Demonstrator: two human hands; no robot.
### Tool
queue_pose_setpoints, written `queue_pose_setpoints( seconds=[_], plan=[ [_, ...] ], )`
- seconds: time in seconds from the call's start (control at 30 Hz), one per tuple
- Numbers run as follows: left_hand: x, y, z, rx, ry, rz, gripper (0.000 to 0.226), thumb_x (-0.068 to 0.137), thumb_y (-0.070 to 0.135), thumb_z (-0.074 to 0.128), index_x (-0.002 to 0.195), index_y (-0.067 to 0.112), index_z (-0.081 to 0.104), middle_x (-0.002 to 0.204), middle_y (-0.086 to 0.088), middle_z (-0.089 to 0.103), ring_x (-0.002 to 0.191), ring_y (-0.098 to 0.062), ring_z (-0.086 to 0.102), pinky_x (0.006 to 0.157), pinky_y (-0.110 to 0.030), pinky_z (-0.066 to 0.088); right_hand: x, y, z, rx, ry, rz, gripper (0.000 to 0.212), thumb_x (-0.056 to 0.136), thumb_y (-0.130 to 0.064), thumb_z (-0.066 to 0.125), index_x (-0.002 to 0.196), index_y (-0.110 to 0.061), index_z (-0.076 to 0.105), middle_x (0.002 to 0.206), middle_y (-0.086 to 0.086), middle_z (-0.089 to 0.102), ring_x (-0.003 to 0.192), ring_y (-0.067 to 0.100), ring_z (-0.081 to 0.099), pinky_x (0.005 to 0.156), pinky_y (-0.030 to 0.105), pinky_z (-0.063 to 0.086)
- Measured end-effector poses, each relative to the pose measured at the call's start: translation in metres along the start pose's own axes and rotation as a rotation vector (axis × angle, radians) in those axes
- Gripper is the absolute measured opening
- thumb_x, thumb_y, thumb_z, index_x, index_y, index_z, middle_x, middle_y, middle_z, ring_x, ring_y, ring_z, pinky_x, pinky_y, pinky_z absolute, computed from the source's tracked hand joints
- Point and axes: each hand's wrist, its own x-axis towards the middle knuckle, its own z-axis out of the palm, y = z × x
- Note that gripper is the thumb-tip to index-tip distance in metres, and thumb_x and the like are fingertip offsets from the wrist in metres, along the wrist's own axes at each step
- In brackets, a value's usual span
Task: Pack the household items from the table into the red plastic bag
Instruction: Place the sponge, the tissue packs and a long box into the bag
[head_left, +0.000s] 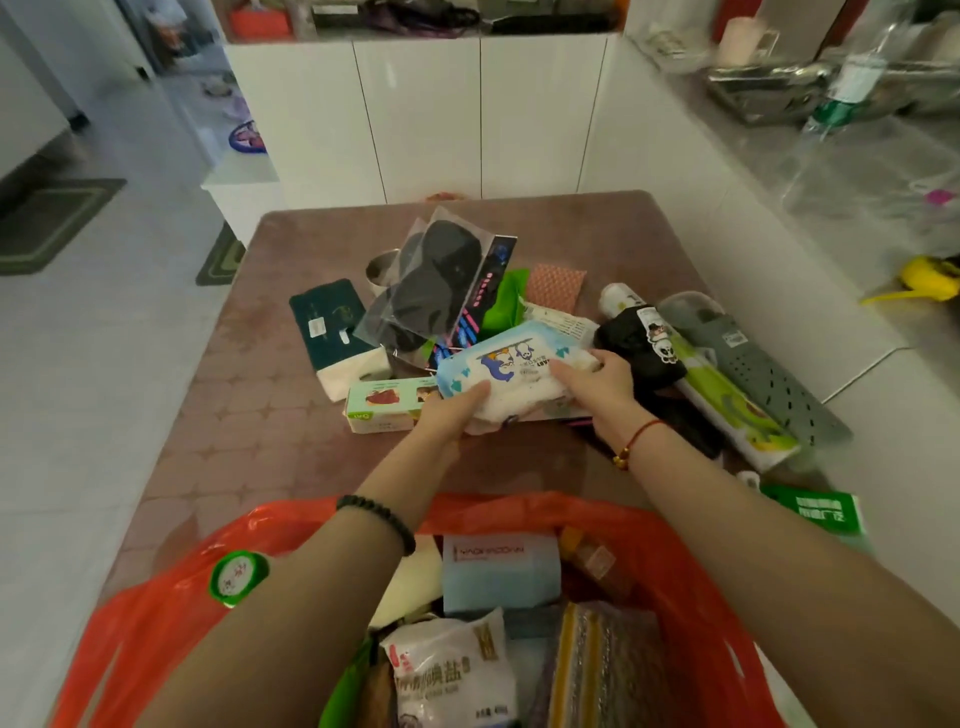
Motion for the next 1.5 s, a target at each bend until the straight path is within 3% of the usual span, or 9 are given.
queue_pose_setpoints(
  seconds=[0.3, 0.47, 0.6, 0.8, 0.9, 1.0, 1.13, 1.3, 1.5],
  plan=[
    [-0.141, -0.005, -0.039, 0.132, -0.35, 0.266, 0.053, 0.074, 0.024, 0.072, 0.12, 0.027, 0.048, 0.107, 0.006, 0.07, 0.091, -0.01, 0.071, 0.077, -0.028, 0.059, -0.115, -0.041, -0.059, 0.664, -0.343, -0.103, 0.073, 0.066, -0.016, 0.074, 0.132, -0.017, 0.044, 0.116, 0.008, 0.066, 0.099, 0.024, 0.068, 0.073, 0.039, 0.059],
    [-0.201, -0.06, -0.09, 0.347, -0.432, 0.174, 0.054, 0.065, 0.052, 0.069, 0.11, 0.028, 0.052, 0.099, 0.011, 0.07, 0.091, 0.001, 0.067, 0.077, -0.018, 0.055, -0.204, 0.011, -0.076, 0.525, -0.432, 0.06, 0.1, 0.024, -0.038, 0.091, 0.116, -0.038, 0.053, 0.094, -0.003, 0.075, 0.079, 0.02, 0.073, 0.054, 0.032, 0.058],
    [-0.206, -0.099, -0.136, 0.283, -0.234, 0.102, 0.071, 0.069, 0.05, 0.064, 0.129, 0.04, 0.027, 0.114, 0.005, 0.065, 0.102, -0.006, 0.062, 0.082, -0.019, 0.052, -0.251, 0.059, -0.056, 0.35, -0.481, 0.189, 0.121, 0.02, -0.04, 0.093, 0.13, -0.038, 0.044, 0.114, 0.004, 0.067, 0.093, 0.029, 0.07, 0.066, 0.043, 0.059],
    [-0.222, -0.117, -0.157, 0.519, -0.203, 0.108, 0.067, 0.088, 0.033, 0.056, 0.137, 0.04, 0.01, 0.135, 0.018, 0.036, 0.115, 0.002, 0.044, 0.079, 0.005, 0.04, -0.28, 0.086, 0.0, 0.155, -0.496, 0.022, 0.071, 0.077, -0.006, 0.071, 0.127, -0.038, 0.033, 0.127, -0.006, 0.053, 0.102, 0.003, 0.061, 0.08, 0.025, 0.056],
    [-0.223, -0.123, -0.16, 0.557, -0.243, 0.134, 0.072, 0.084, 0.04, 0.059, 0.134, 0.045, 0.007, 0.144, 0.018, 0.033, 0.126, 0.001, 0.04, 0.103, -0.013, 0.038, -0.282, 0.089, 0.001, 0.008, -0.486, -0.066, 0.07, 0.079, -0.008, 0.07, 0.133, -0.034, 0.033, 0.115, -0.015, 0.055, 0.091, -0.005, 0.064, 0.07, 0.016, 0.056],
    [-0.221, -0.119, -0.161, 0.663, -0.228, 0.208, 0.083, 0.083, 0.043, 0.059, 0.146, 0.033, 0.006, 0.148, 0.018, 0.023, 0.135, 0.002, 0.023, 0.116, -0.027, 0.024, -0.284, 0.087, -0.001, -0.272, -0.424, -0.099, 0.082, 0.069, -0.039, 0.069, 0.139, -0.036, 0.027, 0.131, -0.008, 0.05, 0.117, 0.01, 0.053, 0.096, 0.038, 0.05],
    [-0.219, -0.093, -0.159, 0.665, -0.24, 0.324, 0.068, 0.086, 0.038, 0.058, 0.14, 0.039, 0.016, 0.14, 0.023, 0.034, 0.123, 0.008, 0.036, 0.104, -0.012, 0.036, -0.276, 0.064, -0.01, -0.676, -0.468, -0.281, 0.075, 0.076, -0.047, 0.061, 0.141, -0.025, 0.031, 0.137, -0.007, 0.041, 0.126, 0.01, 0.04, 0.103, 0.026, 0.038],
    [-0.199, -0.01, -0.146, 0.588, -0.214, 0.5, 0.05, 0.087, 0.031, 0.053, 0.131, 0.04, 0.031, 0.115, 0.028, 0.046, 0.106, 0.007, 0.048, 0.081, -0.008, 0.042, -0.213, -0.011, -0.024, -0.531, -0.321, -0.464, 0.044, 0.083, -0.027, 0.065, 0.126, -0.021, 0.054, 0.112, -0.011, 0.055, 0.103, 0.008, 0.056, 0.08, 0.015, 0.042],
    [-0.082, 0.069, -0.117, 0.828, -0.16, 0.512, 0.06, 0.09, 0.029, 0.055, 0.142, 0.021, 0.027, 0.14, -0.004, 0.044, 0.123, -0.018, 0.047, 0.099, -0.03, 0.039, -0.096, -0.054, 0.005, -0.795, -0.34, -0.615, 0.06, 0.081, -0.019, 0.068, 0.136, -0.012, 0.043, 0.138, 0.008, 0.05, 0.124, 0.023, 0.049, 0.098, 0.028, 0.038]
  ],
)
